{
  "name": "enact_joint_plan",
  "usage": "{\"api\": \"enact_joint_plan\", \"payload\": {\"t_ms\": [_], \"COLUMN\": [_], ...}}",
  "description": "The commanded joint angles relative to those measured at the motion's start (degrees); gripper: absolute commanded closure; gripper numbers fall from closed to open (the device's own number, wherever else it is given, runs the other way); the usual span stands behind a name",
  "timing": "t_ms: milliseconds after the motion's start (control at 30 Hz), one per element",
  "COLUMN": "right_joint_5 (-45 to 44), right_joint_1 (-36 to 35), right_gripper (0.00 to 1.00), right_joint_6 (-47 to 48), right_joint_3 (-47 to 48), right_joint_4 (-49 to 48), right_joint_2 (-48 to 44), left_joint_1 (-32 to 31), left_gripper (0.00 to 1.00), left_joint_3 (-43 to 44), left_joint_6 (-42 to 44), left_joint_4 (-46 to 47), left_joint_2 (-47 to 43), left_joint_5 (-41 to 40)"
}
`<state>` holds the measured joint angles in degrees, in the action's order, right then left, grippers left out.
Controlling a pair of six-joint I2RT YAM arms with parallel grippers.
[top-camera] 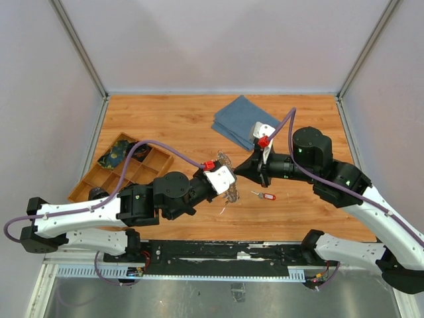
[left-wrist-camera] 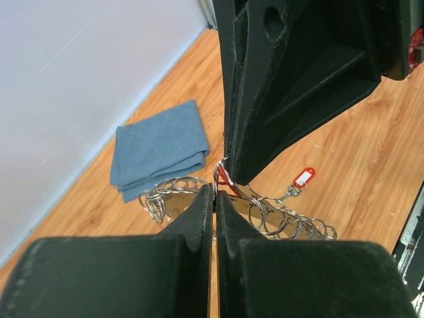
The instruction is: Put the keys on the keyring
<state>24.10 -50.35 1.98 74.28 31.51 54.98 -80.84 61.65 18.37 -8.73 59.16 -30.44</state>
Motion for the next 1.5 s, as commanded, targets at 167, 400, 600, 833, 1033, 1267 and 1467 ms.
{"api": "enact_joint_plan", "payload": {"t_ms": [167,400,600,833,1033,1267,1467], "right_joint_5": [-1.1,-2.9,-3.7,-5.6,-7.0,-9.2,-10.8], "right_joint_1": [-0.9,-0.9,-0.9,-0.9,-0.9,-0.9,-0.9], "right_gripper": [0.99,0.99,0.99,0.99,0.99,1.0,1.0], "right_joint_6": [0.0,-0.6,-1.5,-2.9,-4.3,-6.2,-7.5], "right_joint_3": [-1.2,-1.2,-1.5,-1.7,-1.8,-1.7,-1.8], "right_joint_4": [-0.2,-0.2,-0.6,-0.9,-0.8,0.4,1.2], "right_joint_2": [0.0,-0.1,-0.2,-0.6,-0.4,0.3,0.8], "left_joint_1": [-0.8,-0.9,-1.0,-1.1,-1.2,-1.4,-1.5], "left_gripper": [0.99,1.0,0.99,0.99,0.99,1.0,1.0], "left_joint_3": [2.6,2.3,2.2,2.0,2.0,2.0,1.8], "left_joint_6": [-0.3,-0.2,-0.2,-0.2,-0.3,-0.1,0.1], "left_joint_4": [3.9,4.4,4.4,4.7,4.8,4.9,5.2], "left_joint_2": [-0.1,-0.1,-0.2,-0.4,-0.6,-0.7,-1.0], "left_joint_5": [-0.5,0.2,0.7,0.9,1.0,1.0,0.8]}}
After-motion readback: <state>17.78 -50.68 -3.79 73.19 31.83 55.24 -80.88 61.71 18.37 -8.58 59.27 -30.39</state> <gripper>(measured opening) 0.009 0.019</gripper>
